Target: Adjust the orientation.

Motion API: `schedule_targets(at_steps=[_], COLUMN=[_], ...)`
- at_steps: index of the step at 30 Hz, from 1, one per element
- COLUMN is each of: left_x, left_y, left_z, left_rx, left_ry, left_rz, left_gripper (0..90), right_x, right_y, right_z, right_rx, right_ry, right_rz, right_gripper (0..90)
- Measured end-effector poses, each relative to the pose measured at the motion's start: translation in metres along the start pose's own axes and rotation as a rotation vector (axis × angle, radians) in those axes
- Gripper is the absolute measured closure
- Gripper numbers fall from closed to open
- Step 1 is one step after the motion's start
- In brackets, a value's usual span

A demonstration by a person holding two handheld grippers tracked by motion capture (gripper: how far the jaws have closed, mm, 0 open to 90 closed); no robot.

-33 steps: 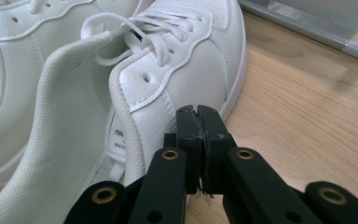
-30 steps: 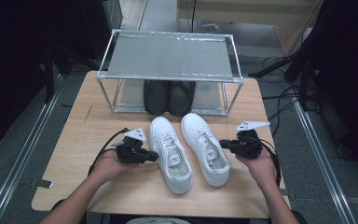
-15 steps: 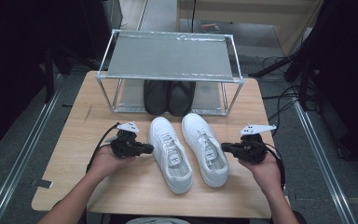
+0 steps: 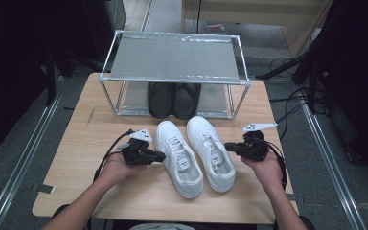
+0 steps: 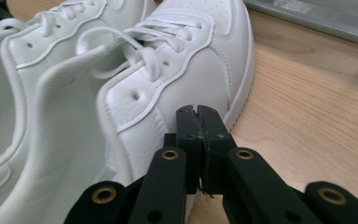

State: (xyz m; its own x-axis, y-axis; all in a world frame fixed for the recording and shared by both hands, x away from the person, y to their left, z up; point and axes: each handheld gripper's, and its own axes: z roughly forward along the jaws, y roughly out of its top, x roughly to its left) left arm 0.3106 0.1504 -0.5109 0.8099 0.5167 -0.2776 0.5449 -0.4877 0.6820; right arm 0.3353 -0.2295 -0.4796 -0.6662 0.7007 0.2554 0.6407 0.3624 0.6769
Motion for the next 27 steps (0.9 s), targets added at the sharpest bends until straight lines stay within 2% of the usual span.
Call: schedule_targets(at_steps=[4,6,9,13,15,18,20,25,27], left_x=[-0.005,-0.008,-0.008,-0.009,-0.011,-0.016,-0.016,-0.021,-0.021], left_y=[0.001,0.002,0.002,0.001,0.0,0.0,-0.001,-0.001,-0.001], left_z=[0.005,0.007,0.009,0.01,0.011,0.012,0.013,0.015,0.015], left_rx=[0.005,0.01,0.001,-0.01,-0.005,-0.004,-0.007,-0.007,-0.007], left_ry=[-0.016,-0.013,-0.016,-0.013,-0.042,-0.023,-0.037,-0.031,-0.037], left_rz=[0.019,0.029,0.003,-0.012,-0.013,0.01,-0.009,0.009,-0.003], left_gripper=[83.7,83.7,84.4,85.5,87.1,88.3,89.5,90.0,90.0], right_x=[-0.002,-0.003,-0.003,-0.001,0.002,0.008,0.01,0.011,0.009], right_y=[0.004,0.005,0.006,0.007,0.007,0.007,0.007,0.007,0.006], right_z=[0.009,0.011,0.015,0.017,0.016,0.016,0.017,0.017,0.016], right_rx=[0.007,0.007,0.002,0.009,0.011,0.014,0.011,0.015,0.016], right_ry=[0.008,0.037,0.057,0.051,0.036,0.0,-0.014,-0.013,-0.005], right_rz=[-0.022,-0.012,0.002,-0.017,-0.032,-0.066,-0.082,-0.058,-0.051], right_gripper=[90.0,90.0,90.0,90.0,90.0,90.0,90.0,90.0,90.0])
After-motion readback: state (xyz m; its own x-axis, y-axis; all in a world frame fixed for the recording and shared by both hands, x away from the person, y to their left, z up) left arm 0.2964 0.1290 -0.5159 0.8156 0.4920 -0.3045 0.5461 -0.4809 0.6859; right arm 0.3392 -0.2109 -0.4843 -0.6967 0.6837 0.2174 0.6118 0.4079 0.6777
